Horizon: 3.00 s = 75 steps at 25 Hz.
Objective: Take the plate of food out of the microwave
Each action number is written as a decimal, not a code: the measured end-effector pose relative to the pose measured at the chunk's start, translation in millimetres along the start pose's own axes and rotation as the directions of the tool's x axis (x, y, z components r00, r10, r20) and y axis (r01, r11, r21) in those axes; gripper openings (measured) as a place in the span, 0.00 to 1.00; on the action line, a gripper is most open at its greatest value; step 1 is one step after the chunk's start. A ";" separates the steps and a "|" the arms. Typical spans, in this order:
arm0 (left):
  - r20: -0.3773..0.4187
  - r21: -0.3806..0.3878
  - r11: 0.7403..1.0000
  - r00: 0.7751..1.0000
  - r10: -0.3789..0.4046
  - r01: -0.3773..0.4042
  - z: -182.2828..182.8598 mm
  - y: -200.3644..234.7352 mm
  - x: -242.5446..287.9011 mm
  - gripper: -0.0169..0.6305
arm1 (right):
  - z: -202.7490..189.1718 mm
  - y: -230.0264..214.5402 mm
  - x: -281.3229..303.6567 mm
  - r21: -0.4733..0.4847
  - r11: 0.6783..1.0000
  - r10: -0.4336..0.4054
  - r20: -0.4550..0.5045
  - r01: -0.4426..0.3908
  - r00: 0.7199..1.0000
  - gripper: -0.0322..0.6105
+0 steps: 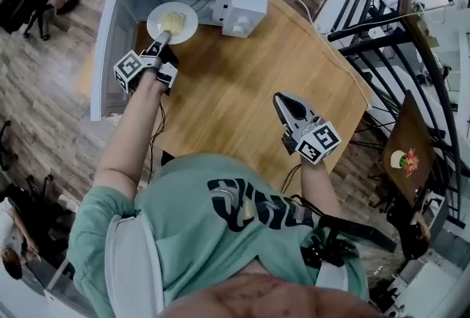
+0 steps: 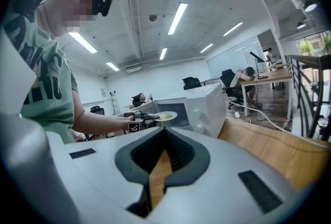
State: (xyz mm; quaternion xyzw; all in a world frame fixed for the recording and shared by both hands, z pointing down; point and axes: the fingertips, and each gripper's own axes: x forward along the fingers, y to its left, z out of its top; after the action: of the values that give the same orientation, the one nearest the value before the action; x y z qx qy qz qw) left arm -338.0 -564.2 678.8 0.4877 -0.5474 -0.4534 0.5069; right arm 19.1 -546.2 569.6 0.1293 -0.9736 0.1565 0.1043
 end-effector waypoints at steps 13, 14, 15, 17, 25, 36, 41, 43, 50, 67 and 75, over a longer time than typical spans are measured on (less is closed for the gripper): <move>-0.368 -0.058 0.997 0.927 -0.070 0.052 -87.9 -29.0 -78.4 0.09 | 40.4 45.6 -39.1 0.097 0.974 -0.218 0.138 0.206 0.966 0.06; -0.408 -0.046 0.998 0.911 -0.054 0.038 -105.7 -23.9 -86.9 0.09 | 39.0 46.6 -48.0 0.112 0.971 -0.227 0.153 0.211 0.962 0.06; -0.441 -0.032 0.999 0.896 -0.042 0.031 -122.7 -20.3 -95.6 0.09 | 36.8 48.2 -57.8 0.120 0.970 -0.229 0.162 0.211 0.960 0.06; -0.481 -0.008 0.999 0.876 -0.031 0.031 -150.3 -19.3 -109.3 0.09 | 29.7 52.4 -79.1 0.117 0.970 -0.229 0.168 0.211 0.959 0.06; -0.418 -0.026 0.995 0.903 -0.097 0.094 -249.7 -62.9 -142.6 0.09 | 10.2 46.1 -195.7 0.105 0.975 -0.213 0.171 0.197 0.962 0.06; -0.503 -0.009 0.988 0.853 -0.137 0.153 -290.6 -91.6 -154.2 0.09 | -9.1 47.6 -252.3 0.112 0.959 -0.276 0.146 0.261 0.950 0.06; -0.650 0.015 0.980 0.747 -0.141 0.198 -289.9 -86.7 -126.1 0.09 | -4.7 60.1 -230.6 0.138 0.932 -0.354 0.135 0.336 0.925 0.06; -0.709 0.051 0.979 0.697 -0.104 0.198 -297.2 -77.4 -111.6 0.09 | -2.8 61.7 -226.1 0.148 0.917 -0.389 0.135 0.370 0.911 0.06; -0.833 0.246 0.940 0.547 0.080 0.238 -368.8 -31.4 -73.5 0.10 | -23.8 54.7 -244.8 0.170 0.900 -0.424 0.139 0.400 0.895 0.06; -0.860 0.439 0.882 0.363 0.357 0.171 -536.2 83.1 -5.6 0.10 | -110.4 12.1 -379.1 0.259 0.825 -0.539 0.089 0.503 0.838 0.06; -0.749 0.656 0.717 0.319 0.580 0.236 -545.7 109.1 7.1 0.15 | -138.4 21.1 -410.6 0.317 0.790 -0.582 0.118 0.525 0.805 0.06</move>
State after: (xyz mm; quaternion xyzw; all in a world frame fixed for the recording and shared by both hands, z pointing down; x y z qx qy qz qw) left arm 198.0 -560.0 828.6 0.7310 -0.3290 0.2033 0.5622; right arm 423.5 -390.9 592.3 0.4386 -0.8671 0.2349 0.0243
